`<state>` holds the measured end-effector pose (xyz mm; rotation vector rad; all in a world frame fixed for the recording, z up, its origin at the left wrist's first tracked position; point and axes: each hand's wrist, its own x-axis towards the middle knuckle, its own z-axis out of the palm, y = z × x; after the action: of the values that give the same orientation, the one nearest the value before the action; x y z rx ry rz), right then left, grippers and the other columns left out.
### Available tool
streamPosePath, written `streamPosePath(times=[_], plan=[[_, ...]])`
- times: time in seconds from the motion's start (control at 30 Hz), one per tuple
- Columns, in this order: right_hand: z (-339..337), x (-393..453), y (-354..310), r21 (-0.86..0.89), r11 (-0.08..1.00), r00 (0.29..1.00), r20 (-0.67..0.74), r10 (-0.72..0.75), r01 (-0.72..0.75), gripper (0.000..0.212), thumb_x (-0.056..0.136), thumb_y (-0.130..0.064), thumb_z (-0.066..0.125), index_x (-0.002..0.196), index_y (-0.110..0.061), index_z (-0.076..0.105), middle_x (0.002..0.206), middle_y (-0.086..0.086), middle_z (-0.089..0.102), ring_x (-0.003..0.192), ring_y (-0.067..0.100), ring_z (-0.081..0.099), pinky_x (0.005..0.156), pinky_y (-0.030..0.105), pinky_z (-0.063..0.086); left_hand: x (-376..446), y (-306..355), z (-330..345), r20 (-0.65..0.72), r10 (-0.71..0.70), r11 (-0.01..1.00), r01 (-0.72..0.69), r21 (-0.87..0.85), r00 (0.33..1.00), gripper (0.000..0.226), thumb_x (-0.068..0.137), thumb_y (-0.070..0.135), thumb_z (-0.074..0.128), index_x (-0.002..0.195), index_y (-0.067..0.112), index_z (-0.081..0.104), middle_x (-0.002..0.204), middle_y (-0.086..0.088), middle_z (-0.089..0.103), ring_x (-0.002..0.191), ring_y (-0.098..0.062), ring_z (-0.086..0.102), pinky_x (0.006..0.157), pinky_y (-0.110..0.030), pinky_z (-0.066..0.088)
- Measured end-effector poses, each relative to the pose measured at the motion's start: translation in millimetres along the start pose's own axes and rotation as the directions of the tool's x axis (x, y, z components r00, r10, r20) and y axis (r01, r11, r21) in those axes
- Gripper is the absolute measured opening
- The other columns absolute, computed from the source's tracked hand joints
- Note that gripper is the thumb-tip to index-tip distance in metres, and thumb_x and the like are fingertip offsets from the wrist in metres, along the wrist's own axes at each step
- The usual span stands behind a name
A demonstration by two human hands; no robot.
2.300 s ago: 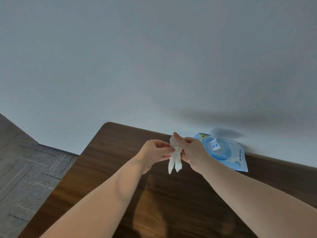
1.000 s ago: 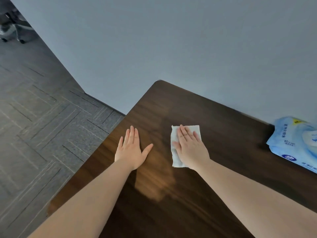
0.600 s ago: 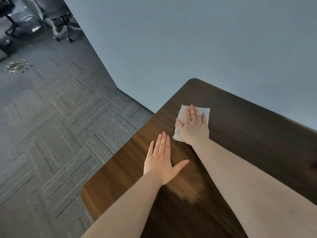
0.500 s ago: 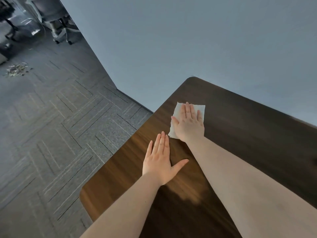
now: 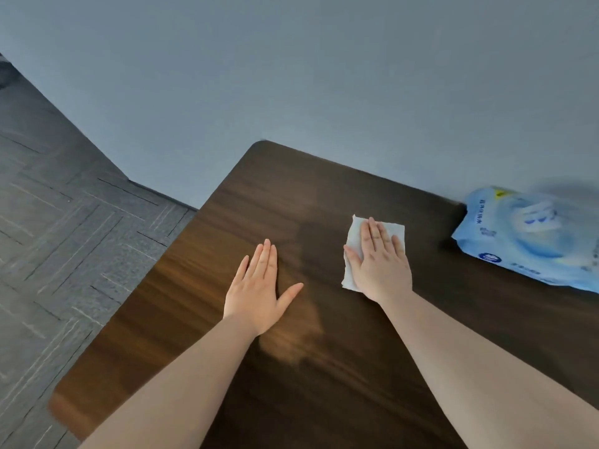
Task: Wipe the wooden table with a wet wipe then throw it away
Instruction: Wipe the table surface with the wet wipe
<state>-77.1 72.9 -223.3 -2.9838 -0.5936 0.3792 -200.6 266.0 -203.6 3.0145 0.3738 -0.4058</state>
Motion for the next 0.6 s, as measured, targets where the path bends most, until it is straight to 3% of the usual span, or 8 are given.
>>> streamPosePath(times=[0.2, 0.33, 0.6], plan=[[-7.5, -75.9, 139.2, -0.093, 0.984, 0.989, -0.022, 0.149, -0.15, 0.084, 0.083, -0.06, -0.017, 0.151, -0.012, -0.001, 0.161, 0.005, 0.005, 0.148, 0.019, 0.003, 0.119, 0.034, -0.001, 15.2, 126.1, -2.0, 0.092, 0.331, 0.944, -0.331, -0.023, 0.939, 0.089, 0.081, 0.073, 0.003, 0.148, 0.018, -0.014, 0.159, 0.002, -0.016, 0.145, -0.013, -0.015, 0.119, -0.033, -0.006], [-10.4, -114.3, 205.1, -0.046, 0.967, 0.968, 0.005, 0.252, -0.252, 0.076, 0.088, -0.057, -0.005, 0.151, -0.015, -0.004, 0.161, 0.002, 0.0, 0.148, 0.016, -0.003, 0.119, 0.034, -0.003, 11.1, 205.6, 0.3, 0.093, 0.48, 0.876, -0.482, 0.002, 0.872, 0.083, 0.089, 0.068, 0.008, 0.149, 0.015, -0.011, 0.16, 0.0, -0.014, 0.146, -0.012, -0.013, 0.12, -0.033, -0.005], [-4.1, -180.9, 320.1, 0.02, 0.914, 0.914, -0.009, 0.406, -0.406, 0.07, 0.094, -0.056, 0.006, 0.151, -0.016, -0.003, 0.161, -0.001, -0.005, 0.147, 0.014, -0.005, 0.117, 0.033, -0.005, -4.4, 349.1, 13.9, 0.161, 0.622, 0.772, -0.634, 0.037, 0.767, 0.082, 0.089, 0.069, 0.01, 0.149, 0.017, -0.013, 0.159, 0.001, -0.017, 0.145, -0.011, -0.015, 0.118, -0.032, -0.007]])
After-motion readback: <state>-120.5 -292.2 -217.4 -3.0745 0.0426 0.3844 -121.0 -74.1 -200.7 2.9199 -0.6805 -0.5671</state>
